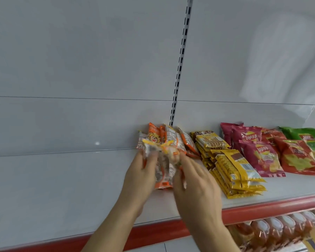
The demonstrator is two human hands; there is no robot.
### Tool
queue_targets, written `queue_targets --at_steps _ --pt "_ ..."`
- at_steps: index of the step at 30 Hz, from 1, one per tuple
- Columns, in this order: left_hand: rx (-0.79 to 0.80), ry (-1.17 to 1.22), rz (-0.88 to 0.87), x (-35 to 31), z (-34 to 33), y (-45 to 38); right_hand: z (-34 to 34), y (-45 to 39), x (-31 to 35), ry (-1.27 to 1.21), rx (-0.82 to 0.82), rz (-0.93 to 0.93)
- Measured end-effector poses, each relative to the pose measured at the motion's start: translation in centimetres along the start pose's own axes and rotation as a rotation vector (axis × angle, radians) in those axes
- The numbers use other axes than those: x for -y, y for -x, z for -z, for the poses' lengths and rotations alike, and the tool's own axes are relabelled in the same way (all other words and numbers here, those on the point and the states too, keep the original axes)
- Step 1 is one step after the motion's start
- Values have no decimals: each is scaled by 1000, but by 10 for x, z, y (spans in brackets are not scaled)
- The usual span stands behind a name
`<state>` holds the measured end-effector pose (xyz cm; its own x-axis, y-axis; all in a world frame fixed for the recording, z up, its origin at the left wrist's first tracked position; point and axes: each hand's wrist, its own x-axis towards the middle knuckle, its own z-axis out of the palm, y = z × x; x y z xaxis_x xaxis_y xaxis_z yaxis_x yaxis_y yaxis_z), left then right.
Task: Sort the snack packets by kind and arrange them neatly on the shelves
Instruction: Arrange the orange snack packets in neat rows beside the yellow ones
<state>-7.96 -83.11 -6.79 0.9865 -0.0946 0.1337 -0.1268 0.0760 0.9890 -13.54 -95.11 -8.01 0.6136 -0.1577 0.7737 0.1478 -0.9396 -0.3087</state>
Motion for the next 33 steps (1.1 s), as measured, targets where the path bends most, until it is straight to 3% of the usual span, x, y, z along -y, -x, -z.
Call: queue_targets --at_steps 2,5,8,10,12,14,16,18,21,24,26,30,33 --pt "58 109 10 -5 -2 5 -9 7 21 -84 69 68" --pt "-9 114 -20 -3 10 4 -13 17 36 -278 222 133" --pt "-52 78 -19 3 29 -2 -7 18 25 -384 208 -22" --pt "-47 33 -15 6 40 -2 -10 15 6 -156 216 -108" --pt "-39 14 -10 10 48 0 -17 11 -5 119 462 -167" --pt "-43 1 14 13 55 1 -23 12 -13 197 630 -203" --pt "-39 -12 42 14 61 3 -21 14 -14 130 542 -205" --pt "-38 -40 48 15 65 4 -16 14 -12 40 302 -227" --pt "-72 -79 29 12 63 7 -11 14 3 -98 32 -72" --pt "-101 -41 25 6 55 8 -19 27 29 -185 165 134" --pt "-141 19 45 1 52 9 -24 34 35 -210 272 111" --pt "-125 37 13 0 52 13 -24 37 37 -230 280 127" --pt "-126 20 23 5 53 14 -22 33 39 -383 280 112"
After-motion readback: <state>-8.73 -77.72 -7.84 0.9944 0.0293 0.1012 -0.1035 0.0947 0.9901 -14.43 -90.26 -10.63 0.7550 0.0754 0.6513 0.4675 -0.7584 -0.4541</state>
